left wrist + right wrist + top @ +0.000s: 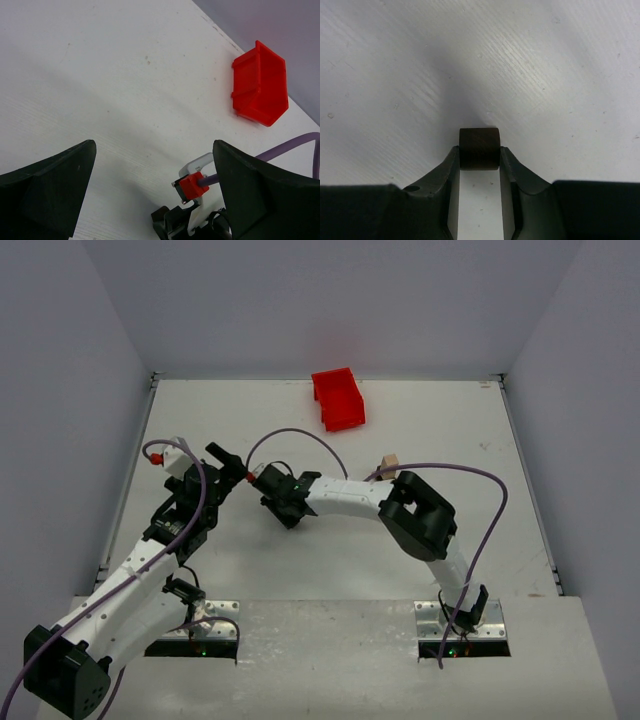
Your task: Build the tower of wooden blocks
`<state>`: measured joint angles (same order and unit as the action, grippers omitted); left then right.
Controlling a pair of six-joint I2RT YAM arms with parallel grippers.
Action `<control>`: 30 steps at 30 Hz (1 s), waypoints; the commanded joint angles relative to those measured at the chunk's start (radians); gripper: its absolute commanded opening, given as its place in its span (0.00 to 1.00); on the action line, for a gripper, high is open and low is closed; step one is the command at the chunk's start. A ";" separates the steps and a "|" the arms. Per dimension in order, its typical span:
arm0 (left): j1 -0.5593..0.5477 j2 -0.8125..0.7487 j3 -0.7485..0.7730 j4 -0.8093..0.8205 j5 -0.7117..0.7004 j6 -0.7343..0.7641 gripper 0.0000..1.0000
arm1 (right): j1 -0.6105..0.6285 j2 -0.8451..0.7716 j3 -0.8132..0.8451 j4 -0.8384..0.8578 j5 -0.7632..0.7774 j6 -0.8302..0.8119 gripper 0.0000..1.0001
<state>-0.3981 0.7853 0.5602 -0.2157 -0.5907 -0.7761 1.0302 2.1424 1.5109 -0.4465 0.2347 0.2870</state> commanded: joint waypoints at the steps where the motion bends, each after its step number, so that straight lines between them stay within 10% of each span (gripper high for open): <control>1: 0.005 -0.008 -0.001 0.030 -0.007 -0.005 1.00 | -0.005 -0.141 0.011 0.018 0.088 -0.067 0.12; 17: 0.005 0.020 0.003 0.041 -0.001 0.003 1.00 | -0.473 -0.570 -0.071 -0.141 0.038 -0.091 0.10; 30: 0.005 0.048 0.006 0.050 -0.004 0.006 1.00 | -0.573 -0.601 -0.146 -0.209 -0.008 -0.059 0.11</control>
<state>-0.3969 0.8364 0.5568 -0.2065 -0.5903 -0.7822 0.4627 1.5452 1.3703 -0.6497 0.2569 0.2071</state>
